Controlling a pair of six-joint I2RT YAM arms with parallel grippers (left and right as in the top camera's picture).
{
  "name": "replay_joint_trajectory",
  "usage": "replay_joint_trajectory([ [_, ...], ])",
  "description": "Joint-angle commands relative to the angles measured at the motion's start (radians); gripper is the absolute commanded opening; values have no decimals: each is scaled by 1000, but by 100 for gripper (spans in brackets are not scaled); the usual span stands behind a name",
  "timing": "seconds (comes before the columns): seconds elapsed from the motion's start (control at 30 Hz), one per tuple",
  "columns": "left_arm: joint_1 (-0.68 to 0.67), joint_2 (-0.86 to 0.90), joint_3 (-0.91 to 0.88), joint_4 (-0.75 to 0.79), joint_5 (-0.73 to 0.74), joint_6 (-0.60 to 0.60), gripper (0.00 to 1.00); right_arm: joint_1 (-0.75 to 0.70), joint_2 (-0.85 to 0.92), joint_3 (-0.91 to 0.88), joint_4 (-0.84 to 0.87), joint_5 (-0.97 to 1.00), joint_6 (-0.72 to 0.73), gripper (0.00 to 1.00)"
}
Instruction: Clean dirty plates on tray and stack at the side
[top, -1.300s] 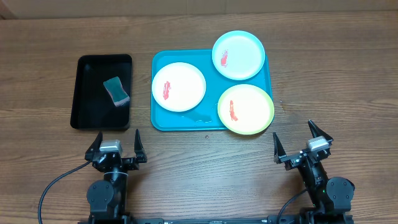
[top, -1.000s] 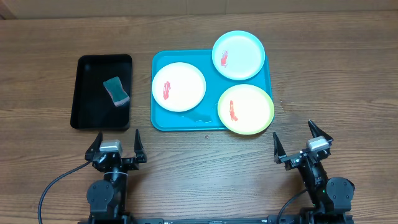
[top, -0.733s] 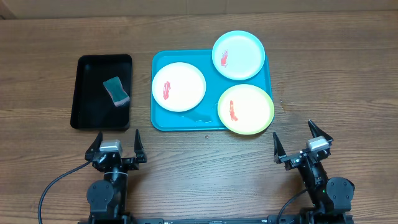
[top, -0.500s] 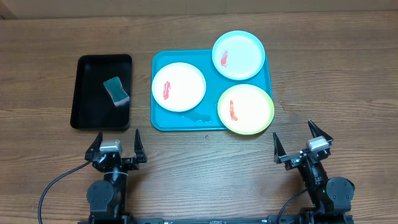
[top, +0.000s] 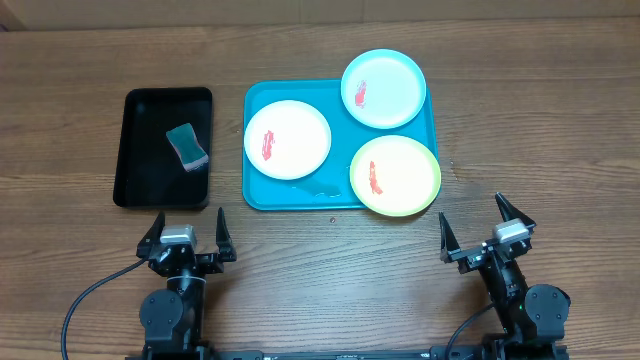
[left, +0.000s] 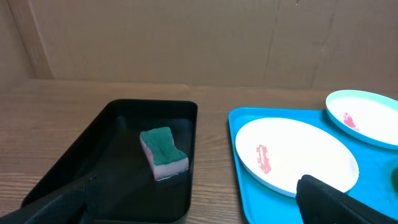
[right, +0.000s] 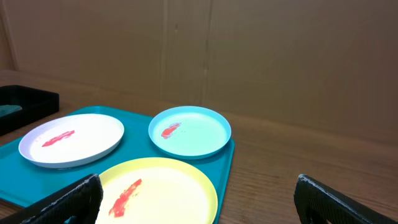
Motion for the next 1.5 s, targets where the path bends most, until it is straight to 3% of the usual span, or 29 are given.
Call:
replay_joint_trajectory([
  [0.0,7,-12,-5,2,11,19,100,4,-10,-11,5,6,0,100],
  [0.67,7,-12,-5,8,16,-8,100,4,-10,-11,10,6,2,100],
  [0.9,7,-10,43,2,161,-39,100,4,-10,3,72,-52,110,100],
  [1.13,7,148,321,-229,135,-39,100,4,100,188,36,-97,136,100],
  [1.3,7,422,603,-370,138,-55,100,4,352,434,-61,-168,137,100],
  [1.47,7,741,961,-616,138,-57,100,4,648,770,-286,-235,136,100],
])
